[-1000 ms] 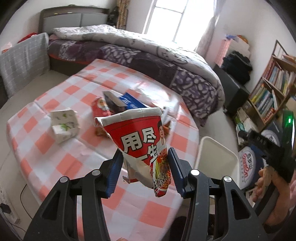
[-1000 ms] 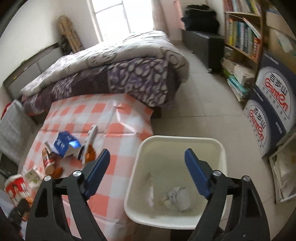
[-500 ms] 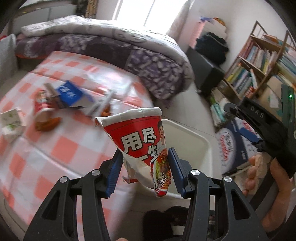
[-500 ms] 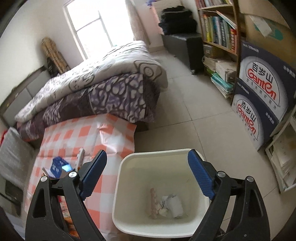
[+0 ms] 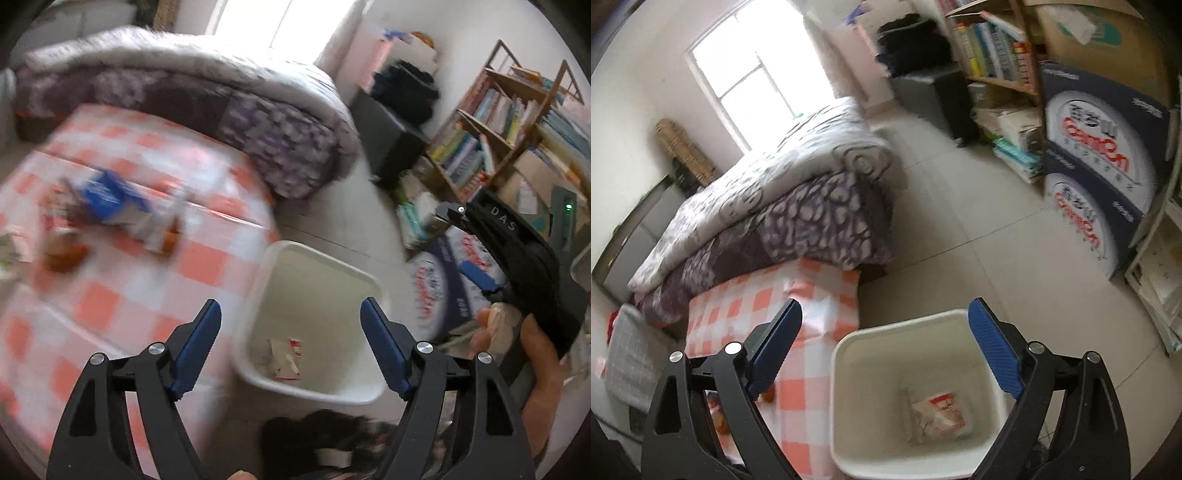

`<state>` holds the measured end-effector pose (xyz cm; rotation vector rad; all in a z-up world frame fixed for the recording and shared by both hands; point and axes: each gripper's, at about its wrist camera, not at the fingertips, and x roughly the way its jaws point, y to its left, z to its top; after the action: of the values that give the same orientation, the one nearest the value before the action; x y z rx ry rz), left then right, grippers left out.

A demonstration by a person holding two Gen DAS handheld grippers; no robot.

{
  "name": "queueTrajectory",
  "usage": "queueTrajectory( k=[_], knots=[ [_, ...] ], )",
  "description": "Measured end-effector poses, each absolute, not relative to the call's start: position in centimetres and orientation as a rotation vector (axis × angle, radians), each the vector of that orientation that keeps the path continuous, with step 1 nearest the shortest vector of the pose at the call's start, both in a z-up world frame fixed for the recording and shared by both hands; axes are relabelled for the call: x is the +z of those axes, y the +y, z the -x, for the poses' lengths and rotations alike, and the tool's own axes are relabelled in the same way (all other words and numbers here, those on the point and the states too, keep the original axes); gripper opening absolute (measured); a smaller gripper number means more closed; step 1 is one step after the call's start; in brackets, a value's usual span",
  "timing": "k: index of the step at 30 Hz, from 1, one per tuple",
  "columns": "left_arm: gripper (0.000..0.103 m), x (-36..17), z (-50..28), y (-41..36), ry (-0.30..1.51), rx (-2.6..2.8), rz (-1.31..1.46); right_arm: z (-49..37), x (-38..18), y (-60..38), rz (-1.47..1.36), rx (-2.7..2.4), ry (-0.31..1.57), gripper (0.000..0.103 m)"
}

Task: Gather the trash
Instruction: 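Release the red noodle cup into the bin with the left tool, then grasp the white paper cup with the left tool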

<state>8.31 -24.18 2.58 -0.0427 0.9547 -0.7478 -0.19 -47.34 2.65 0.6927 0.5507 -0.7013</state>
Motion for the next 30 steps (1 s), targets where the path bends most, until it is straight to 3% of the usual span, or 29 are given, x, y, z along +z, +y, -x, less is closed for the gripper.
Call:
queueTrajectory(
  k=[12, 23, 30],
  knots=[
    [0.080, 3.6, -9.4, -7.4, 0.840, -0.320, 0.002, -7.4, 3.1, -33.7, -0.364, -0.470, 0.639, 0.095],
    [0.082, 1.3, -13.0, 2.2, 0.966, -0.141, 0.094, -11.0, 1.4, -27.8, -0.216, -0.398, 0.724, 0.096],
    [0.084, -2.1, -17.7, 5.9, 1.110, -0.067, -0.060, -11.8, 0.5, -29.1, -0.279, -0.390, 0.778, 0.096]
  ],
)
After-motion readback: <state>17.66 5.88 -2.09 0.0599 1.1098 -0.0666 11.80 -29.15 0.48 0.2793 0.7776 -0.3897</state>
